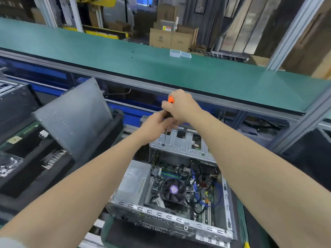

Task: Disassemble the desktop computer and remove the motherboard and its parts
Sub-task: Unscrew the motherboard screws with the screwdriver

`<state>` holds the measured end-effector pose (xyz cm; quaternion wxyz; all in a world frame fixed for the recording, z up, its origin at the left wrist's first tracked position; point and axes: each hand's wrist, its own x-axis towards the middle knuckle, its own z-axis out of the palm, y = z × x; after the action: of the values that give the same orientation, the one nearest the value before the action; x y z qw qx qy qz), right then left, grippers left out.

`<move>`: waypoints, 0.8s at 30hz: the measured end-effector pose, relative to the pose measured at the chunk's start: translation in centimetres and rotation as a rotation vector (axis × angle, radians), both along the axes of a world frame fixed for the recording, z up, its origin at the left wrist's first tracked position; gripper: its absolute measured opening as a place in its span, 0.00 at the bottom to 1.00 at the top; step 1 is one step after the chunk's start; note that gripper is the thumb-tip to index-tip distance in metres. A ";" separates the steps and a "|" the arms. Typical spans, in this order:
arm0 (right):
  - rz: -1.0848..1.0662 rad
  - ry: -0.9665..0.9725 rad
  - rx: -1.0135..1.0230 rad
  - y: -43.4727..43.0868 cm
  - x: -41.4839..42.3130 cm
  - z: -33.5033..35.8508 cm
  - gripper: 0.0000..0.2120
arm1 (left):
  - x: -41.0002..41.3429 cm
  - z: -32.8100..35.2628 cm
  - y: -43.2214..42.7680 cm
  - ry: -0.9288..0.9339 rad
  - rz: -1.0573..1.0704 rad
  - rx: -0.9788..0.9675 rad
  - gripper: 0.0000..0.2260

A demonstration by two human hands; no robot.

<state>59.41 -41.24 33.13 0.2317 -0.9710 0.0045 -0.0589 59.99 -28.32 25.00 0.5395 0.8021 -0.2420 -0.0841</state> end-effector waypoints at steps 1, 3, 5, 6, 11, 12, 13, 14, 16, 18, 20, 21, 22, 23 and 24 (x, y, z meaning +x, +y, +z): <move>-0.020 0.012 -0.015 0.2 0.0 0.2 0.18 | 0.3 -0.2 0.2 0.000 -0.020 -0.017 0.10; -0.066 0.050 -0.125 0.6 0.1 0.8 0.15 | 0.7 -0.6 0.4 -0.008 -0.052 -0.041 0.10; -0.114 0.116 -0.249 1.2 0.3 1.8 0.16 | 0.9 -0.9 0.6 0.005 -0.087 -0.072 0.10; -0.136 0.147 -0.288 1.6 0.4 2.2 0.17 | 1.1 -1.0 0.6 0.014 -0.105 -0.090 0.10; -0.127 0.166 -0.286 2.8 1.0 1.6 0.15 | 2.0 -1.4 1.6 0.053 -0.143 -0.159 0.08; -0.092 0.176 -0.286 2.9 1.0 1.6 0.16 | 2.2 -1.6 1.9 0.051 -0.132 -0.168 0.07; -0.043 0.202 -0.308 2.8 1.0 1.8 0.17 | 2.2 -1.8 2.1 0.046 -0.116 -0.177 0.07; 0.009 0.238 -0.337 2.8 1.0 2.1 0.18 | 2.2 -1.9 2.1 0.045 -0.098 -0.189 0.06; 0.113 0.299 -0.379 2.4 1.0 3.0 0.18 | 1.9 -2.1 2.0 0.045 -0.069 -0.220 0.06; 0.221 0.338 -0.430 2.1 0.9 4.0 0.13 | 1.6 -2.1 1.9 0.042 -0.068 -0.231 0.06; 0.298 0.373 -0.511 2.0 0.7 4.7 0.08 | 1.4 -2.2 1.8 0.043 -0.118 -0.215 0.06; 0.322 0.373 -0.555 1.9 0.5 4.8 0.07 | 1.4 -2.2 2.0 0.059 -0.152 -0.205 0.06; 0.338 0.367 -0.596 1.9 0.4 4.8 0.08 | 1.5 -2.2 2.1 0.091 -0.184 -0.201 0.06; 0.354 0.352 -0.618 1.8 0.4 4.7 0.11 | 1.5 -2.1 2.2 0.125 -0.212 -0.200 0.07; 0.356 0.339 -0.619 1.7 0.3 4.4 0.14 | 1.5 -1.9 2.3 0.144 -0.235 -0.194 0.07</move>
<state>59.69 -39.54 37.56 -0.0694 -0.9765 -0.1434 0.1449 61.53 -25.99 23.07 0.6170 0.7043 -0.3017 -0.1800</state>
